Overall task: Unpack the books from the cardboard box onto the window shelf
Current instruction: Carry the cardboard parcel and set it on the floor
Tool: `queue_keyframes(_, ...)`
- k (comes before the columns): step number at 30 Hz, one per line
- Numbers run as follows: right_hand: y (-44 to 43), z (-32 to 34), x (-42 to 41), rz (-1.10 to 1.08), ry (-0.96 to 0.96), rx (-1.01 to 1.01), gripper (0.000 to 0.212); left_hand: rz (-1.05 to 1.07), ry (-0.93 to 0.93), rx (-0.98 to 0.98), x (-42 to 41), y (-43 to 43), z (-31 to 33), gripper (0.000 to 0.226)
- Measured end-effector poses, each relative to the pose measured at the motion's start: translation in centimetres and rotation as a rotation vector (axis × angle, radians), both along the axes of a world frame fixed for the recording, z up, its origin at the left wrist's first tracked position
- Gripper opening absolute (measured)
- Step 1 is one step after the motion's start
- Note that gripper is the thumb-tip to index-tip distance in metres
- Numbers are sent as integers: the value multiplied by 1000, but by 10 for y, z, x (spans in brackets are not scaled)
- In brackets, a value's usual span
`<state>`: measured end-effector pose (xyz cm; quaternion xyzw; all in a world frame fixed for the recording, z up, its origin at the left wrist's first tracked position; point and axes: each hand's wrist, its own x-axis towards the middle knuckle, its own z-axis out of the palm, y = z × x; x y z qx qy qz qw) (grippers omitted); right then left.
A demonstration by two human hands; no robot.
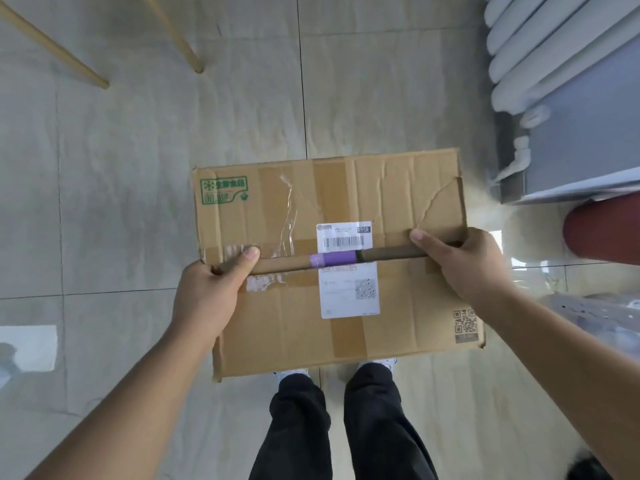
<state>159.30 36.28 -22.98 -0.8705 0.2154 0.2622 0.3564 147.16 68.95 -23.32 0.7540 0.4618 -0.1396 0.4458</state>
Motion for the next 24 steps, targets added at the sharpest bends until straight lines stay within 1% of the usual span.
queue_keyframes(3,-3,3,-4,-5,-19,2,50,14,17,22,0,-6,4,69)
queue_keyframes(6,-1,11,-2,3,9,23,46,24,31,-12,5,-8,14,68)
queue_keyframes(9,-1,14,-1,-33,47,67,45,31,-1,-56,6,-6,16,56)
queue_keyframes(12,-1,11,-5,-49,50,95,46,42,-54,-27,3,-2,15,37)
queue_keyframes(17,2,9,-5,-57,44,58,43,48,-79,4,5,-2,14,36)
queue_keyframes(21,-2,14,-6,-32,57,78,39,45,-48,-19,7,-4,18,31)
queue_keyframes(24,-4,21,-9,-28,74,91,36,-12,20,-52,9,1,24,26)
